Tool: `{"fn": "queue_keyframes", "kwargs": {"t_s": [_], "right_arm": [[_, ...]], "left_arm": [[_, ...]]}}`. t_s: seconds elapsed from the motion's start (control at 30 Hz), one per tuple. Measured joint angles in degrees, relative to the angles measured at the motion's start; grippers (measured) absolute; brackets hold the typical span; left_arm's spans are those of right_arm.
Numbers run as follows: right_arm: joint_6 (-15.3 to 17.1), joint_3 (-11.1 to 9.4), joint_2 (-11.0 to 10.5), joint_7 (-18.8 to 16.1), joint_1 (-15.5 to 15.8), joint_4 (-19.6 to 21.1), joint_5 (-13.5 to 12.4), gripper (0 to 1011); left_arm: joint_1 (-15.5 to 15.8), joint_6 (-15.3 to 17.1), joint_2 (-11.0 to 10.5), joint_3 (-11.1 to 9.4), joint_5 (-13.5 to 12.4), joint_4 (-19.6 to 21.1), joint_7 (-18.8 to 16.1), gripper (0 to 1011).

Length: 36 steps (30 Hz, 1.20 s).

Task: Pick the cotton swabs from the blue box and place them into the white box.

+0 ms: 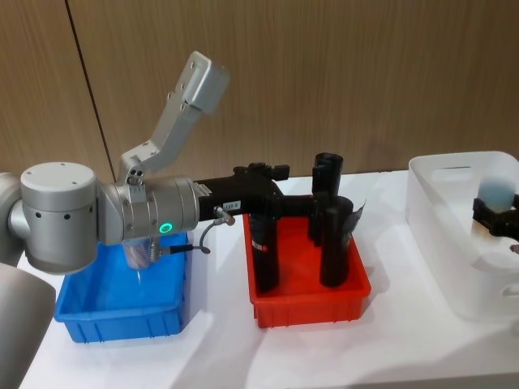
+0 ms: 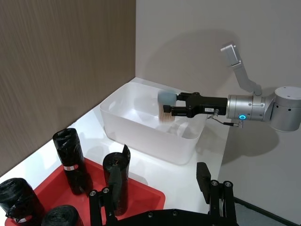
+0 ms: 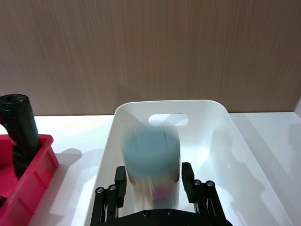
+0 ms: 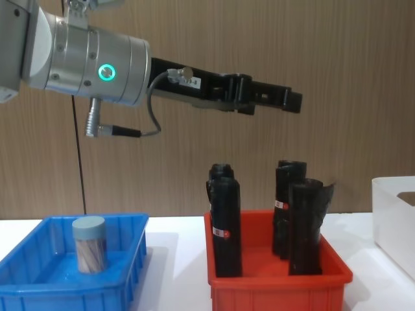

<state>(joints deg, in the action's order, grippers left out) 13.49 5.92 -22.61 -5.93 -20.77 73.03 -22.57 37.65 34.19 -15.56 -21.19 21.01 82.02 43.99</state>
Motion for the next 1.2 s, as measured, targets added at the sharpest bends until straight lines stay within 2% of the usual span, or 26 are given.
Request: {"fn": "queue_keyframes", "kwargs": {"t_s": [0.4, 1.2], "right_arm": [[-0.53, -0.60, -0.19, 0.15, -0.55, -1.82, -0.23, 1001], [-1.20, -1.14, -0.39, 0.37, 0.15, -0.99, -0.46, 1001]], "left_arm": [[0.00, 0.00, 0.00, 0.00, 0.00, 0.00, 0.00, 1004], [0.00, 0.00, 0.00, 0.00, 0.00, 0.00, 0.00, 1004]]}}
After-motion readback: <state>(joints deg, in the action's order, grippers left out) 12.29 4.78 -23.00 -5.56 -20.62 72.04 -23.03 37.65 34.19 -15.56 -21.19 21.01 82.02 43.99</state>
